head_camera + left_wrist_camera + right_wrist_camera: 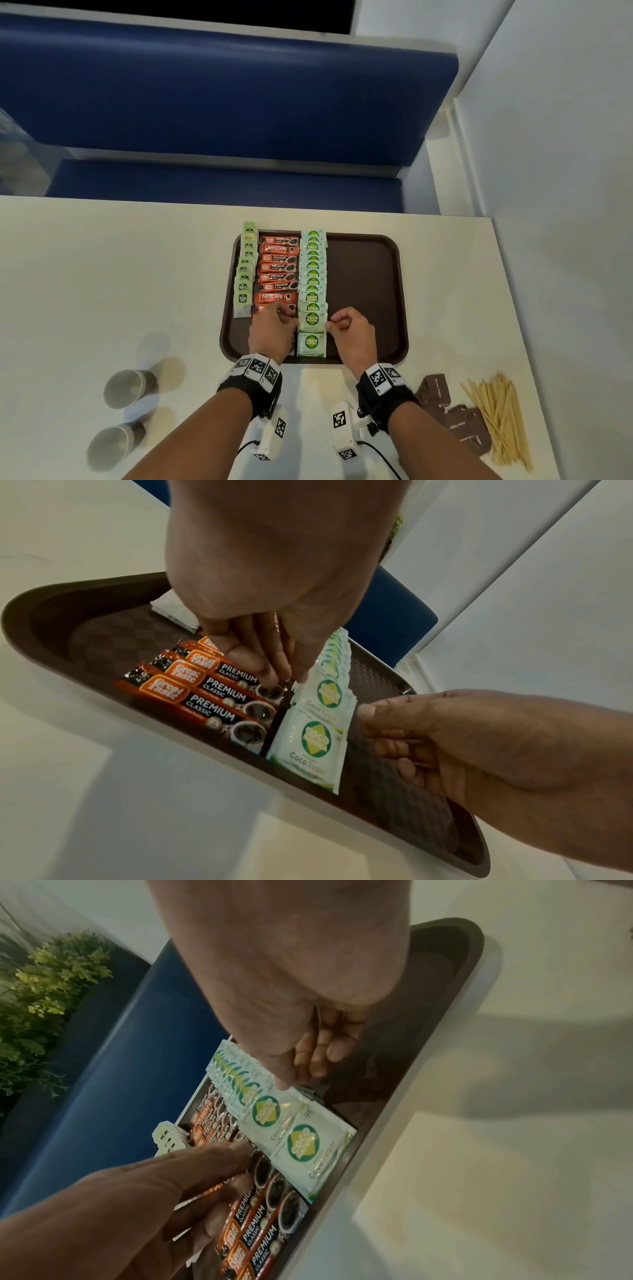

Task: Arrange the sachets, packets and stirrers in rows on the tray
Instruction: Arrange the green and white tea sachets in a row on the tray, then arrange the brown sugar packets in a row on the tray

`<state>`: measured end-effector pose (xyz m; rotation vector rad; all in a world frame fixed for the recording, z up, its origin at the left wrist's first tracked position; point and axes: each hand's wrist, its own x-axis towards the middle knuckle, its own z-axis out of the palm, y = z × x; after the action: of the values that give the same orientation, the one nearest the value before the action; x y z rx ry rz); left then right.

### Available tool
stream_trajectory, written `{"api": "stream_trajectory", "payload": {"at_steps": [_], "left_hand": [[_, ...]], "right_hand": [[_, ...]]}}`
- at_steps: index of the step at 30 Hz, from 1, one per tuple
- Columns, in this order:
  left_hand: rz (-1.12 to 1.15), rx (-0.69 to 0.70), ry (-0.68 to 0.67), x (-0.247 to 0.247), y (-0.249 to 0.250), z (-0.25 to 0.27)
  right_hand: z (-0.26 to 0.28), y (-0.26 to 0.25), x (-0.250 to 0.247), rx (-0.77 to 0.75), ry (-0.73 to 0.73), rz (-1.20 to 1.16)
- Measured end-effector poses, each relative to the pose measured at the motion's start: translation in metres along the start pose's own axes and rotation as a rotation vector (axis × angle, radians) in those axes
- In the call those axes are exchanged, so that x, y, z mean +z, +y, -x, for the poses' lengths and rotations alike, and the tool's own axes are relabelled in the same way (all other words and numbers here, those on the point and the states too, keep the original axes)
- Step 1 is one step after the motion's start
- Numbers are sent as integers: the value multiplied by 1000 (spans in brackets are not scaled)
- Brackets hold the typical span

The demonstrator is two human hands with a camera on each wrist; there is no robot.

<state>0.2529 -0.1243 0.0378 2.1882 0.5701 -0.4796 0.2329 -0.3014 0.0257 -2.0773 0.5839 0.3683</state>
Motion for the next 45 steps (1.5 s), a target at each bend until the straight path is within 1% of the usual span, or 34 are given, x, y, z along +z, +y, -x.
{"api": "stream_trajectory", "payload": {"at_steps": [2,5,7,9,11,13,17,19,21,23,25,27,28,31,33,36,41,45], "left_hand": [[-4,33,65,-4,5,2],[19,151,133,-11,17,3],[40,246,124,-14,28,4],[37,345,78,-14,43,8],[7,427,-4,-9,61,14],[-37,471,-106,3,78,24],[-171,511,-384,47,97,50],[-272,530,-530,73,98,65],[-354,564,-639,102,95,81],[-414,586,-717,128,91,100],[-454,600,-760,151,85,117],[-517,613,-762,171,80,131],[-563,621,-747,178,77,136],[-717,605,-670,188,70,151],[-769,582,-631,188,66,158],[-790,556,-606,189,59,162],[-779,529,-625,194,50,157],[-735,490,-687,201,53,151]], "right_hand": [[5,2,-8,-12,9,-31],[18,12,-22,-34,10,-68],[32,22,-31,-33,5,-93],[51,34,-39,-16,9,-131],[72,47,-46,14,25,-182],[95,63,-53,56,50,-228],[139,98,-70,167,171,-286],[159,114,-77,230,272,-291],[175,133,-82,315,431,-324],[189,149,-86,421,577,-337],[197,159,-89,531,670,-372],[200,164,-90,635,705,-456],[200,164,-90,678,700,-490],[195,165,-80,766,680,-562],[189,164,-71,808,664,-605],[178,159,-58,849,640,-652],[159,154,-47,927,685,-636],[148,156,-48,947,679,-592]]}}
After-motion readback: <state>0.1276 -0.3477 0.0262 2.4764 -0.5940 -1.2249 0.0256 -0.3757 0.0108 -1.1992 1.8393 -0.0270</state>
